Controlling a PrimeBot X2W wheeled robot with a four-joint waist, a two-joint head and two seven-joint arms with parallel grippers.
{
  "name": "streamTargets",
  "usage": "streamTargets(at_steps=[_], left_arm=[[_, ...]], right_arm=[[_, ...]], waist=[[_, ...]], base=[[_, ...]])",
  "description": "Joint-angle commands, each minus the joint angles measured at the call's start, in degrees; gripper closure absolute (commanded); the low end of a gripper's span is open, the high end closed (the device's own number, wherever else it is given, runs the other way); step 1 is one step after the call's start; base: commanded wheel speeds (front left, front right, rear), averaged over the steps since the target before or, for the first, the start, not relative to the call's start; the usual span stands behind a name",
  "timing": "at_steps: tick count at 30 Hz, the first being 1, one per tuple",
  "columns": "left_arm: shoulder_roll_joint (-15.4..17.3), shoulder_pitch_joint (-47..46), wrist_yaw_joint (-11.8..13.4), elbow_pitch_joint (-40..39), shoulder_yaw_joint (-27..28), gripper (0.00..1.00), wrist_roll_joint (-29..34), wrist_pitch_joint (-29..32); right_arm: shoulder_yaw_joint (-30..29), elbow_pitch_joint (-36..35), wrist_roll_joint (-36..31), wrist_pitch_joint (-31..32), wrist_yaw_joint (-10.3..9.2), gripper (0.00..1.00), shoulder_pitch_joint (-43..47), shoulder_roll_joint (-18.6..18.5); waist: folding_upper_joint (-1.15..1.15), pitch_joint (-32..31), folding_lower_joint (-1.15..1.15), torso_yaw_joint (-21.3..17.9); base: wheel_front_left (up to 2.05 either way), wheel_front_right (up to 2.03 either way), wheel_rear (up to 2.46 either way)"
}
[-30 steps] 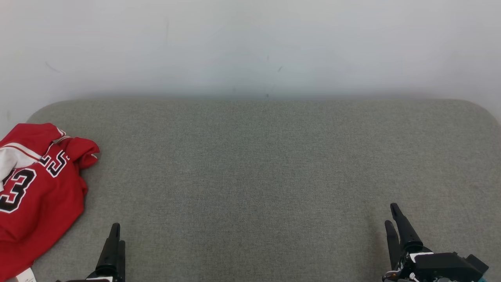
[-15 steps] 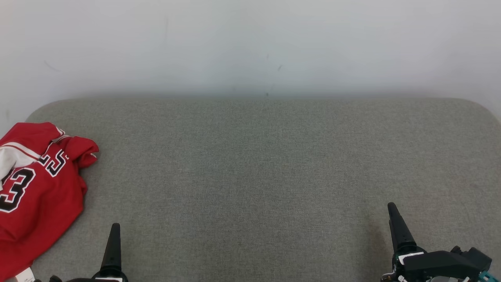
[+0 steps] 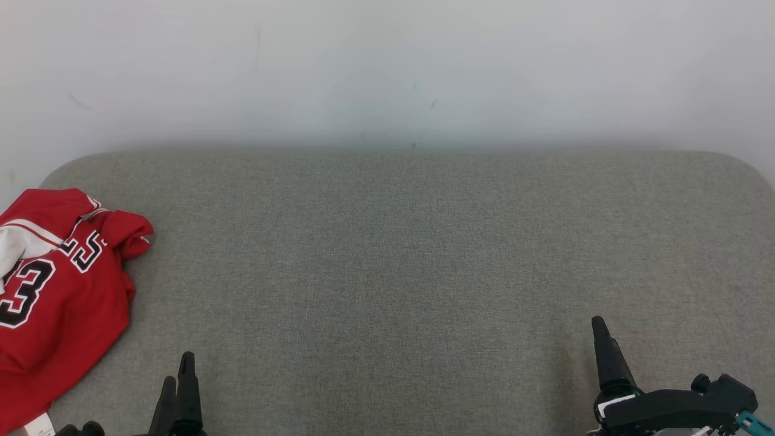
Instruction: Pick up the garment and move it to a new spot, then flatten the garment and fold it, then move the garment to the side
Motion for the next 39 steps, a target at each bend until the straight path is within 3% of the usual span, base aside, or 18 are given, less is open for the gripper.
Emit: streamTargets(at_steps=[1,28,39], left_arm=[[0.44,-0.27,-0.13,-0.62,-0.13,0.0,2.13,-0.51],[0.65,0.67,-0.04,-0.25,1.03,0.0,27.66,-5.26],[0.56,0.89,0.45,-1.07,1.19,0.0,35.4,-6.84]], right_arm=[[0.31,-0.49,-1.84,-0.51,-0.04,0.0,-0.69,-0.22],[-0.66,0.23,-27.01,-5.26,-0.06,0.0,-0.24,0.15],[-1.25,0.81,-36.5,-6.85,-0.07,0.0,-0.4,0.46]], waist=[[0.0,-0.01,0.0,0.01],[0.0,0.46,0.0,-0.33],[0.0,0.96,0.0,-0.36]], base=[[0.0,0.0,0.0],[0.0,0.0,0.0],[0.0,0.0,0.0]])
